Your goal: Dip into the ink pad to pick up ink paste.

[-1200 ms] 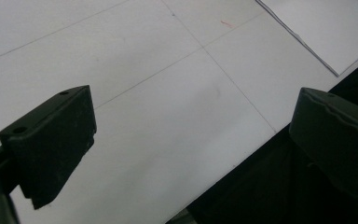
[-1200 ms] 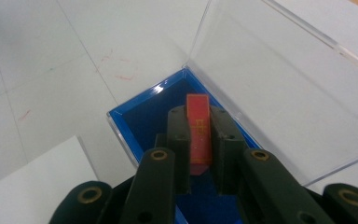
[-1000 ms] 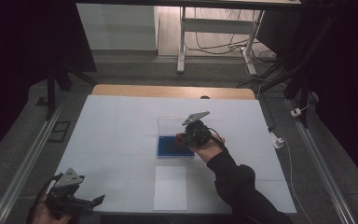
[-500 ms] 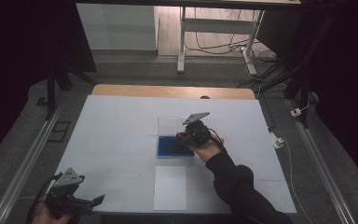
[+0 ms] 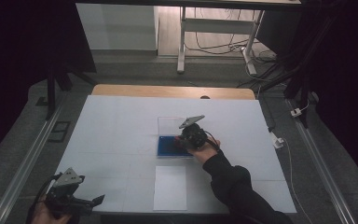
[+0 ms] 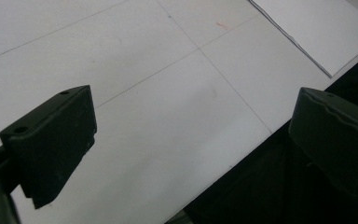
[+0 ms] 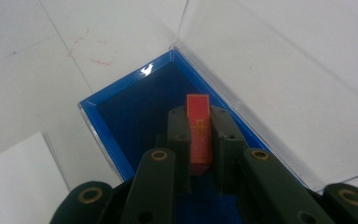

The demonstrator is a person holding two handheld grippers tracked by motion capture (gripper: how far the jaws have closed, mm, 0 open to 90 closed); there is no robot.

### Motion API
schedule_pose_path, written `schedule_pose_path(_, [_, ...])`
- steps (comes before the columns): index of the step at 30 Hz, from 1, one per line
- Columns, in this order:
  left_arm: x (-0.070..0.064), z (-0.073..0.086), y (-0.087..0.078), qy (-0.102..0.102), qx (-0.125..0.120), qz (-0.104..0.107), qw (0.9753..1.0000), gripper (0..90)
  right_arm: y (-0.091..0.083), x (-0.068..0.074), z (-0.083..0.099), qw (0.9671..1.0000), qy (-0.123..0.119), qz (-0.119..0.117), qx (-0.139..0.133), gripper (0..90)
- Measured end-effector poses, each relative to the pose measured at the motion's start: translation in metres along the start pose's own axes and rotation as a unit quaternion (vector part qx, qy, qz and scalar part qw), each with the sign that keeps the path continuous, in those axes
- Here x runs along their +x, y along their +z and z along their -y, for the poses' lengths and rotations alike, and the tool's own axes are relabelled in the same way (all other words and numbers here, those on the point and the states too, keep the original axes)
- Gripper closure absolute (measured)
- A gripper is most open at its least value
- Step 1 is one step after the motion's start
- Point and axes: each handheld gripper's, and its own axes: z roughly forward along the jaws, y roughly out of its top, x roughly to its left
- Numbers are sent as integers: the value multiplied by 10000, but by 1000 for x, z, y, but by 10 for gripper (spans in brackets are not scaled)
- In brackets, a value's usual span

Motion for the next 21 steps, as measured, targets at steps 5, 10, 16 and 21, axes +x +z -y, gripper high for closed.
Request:
schedule_pose_path(5, [0, 0, 0, -4, 17, 2, 10000, 14, 1, 2, -1, 9999, -17, 66, 75, 812])
schedule_pose_path(10, [0, 0, 1, -12, 39, -2, 10000, 15, 2, 13, -2, 9989, -266, 348, 140, 814])
schedule_pose_path(16, [0, 0, 1, -14, 42, 5, 10000, 15, 2, 8, 0, 9997, -59, 238, 57, 815])
schedule_pose_path(21, [0, -1, 1, -17, 54, 15, 10000, 16, 2, -1, 3, 9998, 188, 4, -32, 815])
